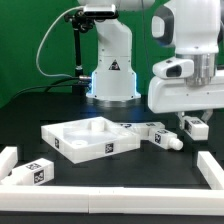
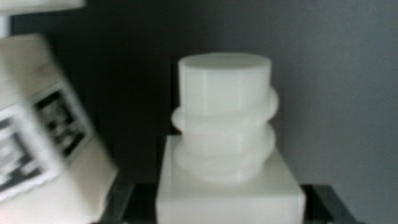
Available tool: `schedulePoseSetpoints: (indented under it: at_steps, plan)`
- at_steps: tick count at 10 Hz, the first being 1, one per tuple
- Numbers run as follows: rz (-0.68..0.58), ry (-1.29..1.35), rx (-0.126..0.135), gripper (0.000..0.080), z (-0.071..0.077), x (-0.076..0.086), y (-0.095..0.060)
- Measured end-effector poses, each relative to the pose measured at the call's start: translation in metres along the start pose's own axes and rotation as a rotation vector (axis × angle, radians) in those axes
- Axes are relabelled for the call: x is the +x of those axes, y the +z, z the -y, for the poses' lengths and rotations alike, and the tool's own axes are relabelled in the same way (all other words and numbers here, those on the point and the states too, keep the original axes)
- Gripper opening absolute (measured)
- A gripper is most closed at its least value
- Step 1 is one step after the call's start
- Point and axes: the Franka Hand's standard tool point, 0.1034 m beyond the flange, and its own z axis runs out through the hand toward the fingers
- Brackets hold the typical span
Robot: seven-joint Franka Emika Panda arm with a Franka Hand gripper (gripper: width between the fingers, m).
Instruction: Assemble one leg
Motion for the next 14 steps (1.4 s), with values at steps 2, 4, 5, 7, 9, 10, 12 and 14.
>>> schedulePoseSetpoints:
  at_steps: [2, 4, 5, 7, 9, 10, 12, 14]
  plan:
    - [0.020, 0.025, 0.003, 0.0284, 0.001, -0.005, 0.016]
    - [0.027, 0.051, 0.007, 0.0284, 0.003, -0.006, 0.019]
    - [0.027, 0.098, 0.011, 0.0284, 0.003, -0.006, 0.019]
    - [0.011, 0.106, 0.014, 0.0284, 0.012, -0.007, 0.020]
    - [0.007, 0.095, 0.017, 0.0284, 0.020, -0.004, 0.020]
    - [0.008, 0.094, 0.016, 0.0284, 0.020, -0.005, 0.020]
    - [0.008, 0.093, 0.016, 0.0290, 0.020, -0.005, 0.020]
    - [0.050, 0.079, 0.013, 0.0600, 0.008, -0.003, 0.006]
